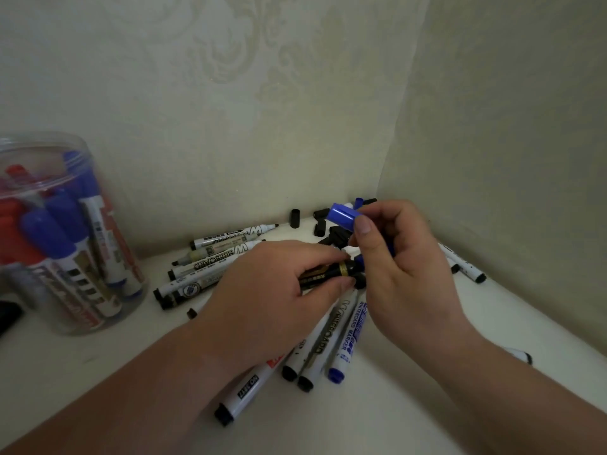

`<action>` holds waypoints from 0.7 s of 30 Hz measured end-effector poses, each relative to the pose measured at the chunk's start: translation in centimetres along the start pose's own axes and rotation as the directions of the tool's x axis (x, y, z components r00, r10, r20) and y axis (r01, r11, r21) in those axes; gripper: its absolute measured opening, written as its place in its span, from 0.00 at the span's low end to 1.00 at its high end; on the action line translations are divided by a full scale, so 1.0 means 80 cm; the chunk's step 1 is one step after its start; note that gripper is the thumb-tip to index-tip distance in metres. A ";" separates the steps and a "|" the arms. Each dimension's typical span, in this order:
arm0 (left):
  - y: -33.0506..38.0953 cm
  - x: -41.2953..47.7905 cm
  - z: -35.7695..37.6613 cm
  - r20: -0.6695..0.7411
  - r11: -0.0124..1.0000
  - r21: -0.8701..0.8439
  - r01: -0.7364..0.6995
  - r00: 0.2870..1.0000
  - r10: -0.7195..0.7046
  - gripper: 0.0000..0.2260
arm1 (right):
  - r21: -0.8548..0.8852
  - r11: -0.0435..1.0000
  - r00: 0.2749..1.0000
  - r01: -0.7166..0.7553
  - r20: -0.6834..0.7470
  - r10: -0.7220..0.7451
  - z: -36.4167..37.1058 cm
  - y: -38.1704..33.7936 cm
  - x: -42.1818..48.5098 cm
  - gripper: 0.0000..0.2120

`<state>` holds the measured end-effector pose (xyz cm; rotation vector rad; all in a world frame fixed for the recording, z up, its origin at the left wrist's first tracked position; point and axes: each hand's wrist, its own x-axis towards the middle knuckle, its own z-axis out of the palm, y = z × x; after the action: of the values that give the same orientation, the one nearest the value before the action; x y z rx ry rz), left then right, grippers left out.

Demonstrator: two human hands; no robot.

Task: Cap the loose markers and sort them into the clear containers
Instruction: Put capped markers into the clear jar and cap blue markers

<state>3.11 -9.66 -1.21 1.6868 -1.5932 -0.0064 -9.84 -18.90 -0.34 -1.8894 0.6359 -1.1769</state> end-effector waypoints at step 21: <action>-0.009 0.002 0.001 0.055 0.998 -0.057 0.033 0.998 -0.030 0.12 | 0.084 0.987 0.987 -0.135 0.104 0.126 0.011 -0.009 -0.012 0.04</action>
<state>3.67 -9.93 -1.55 1.6796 -1.5905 -0.1142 -9.50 -17.50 -0.43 -1.7893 0.6317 -1.0061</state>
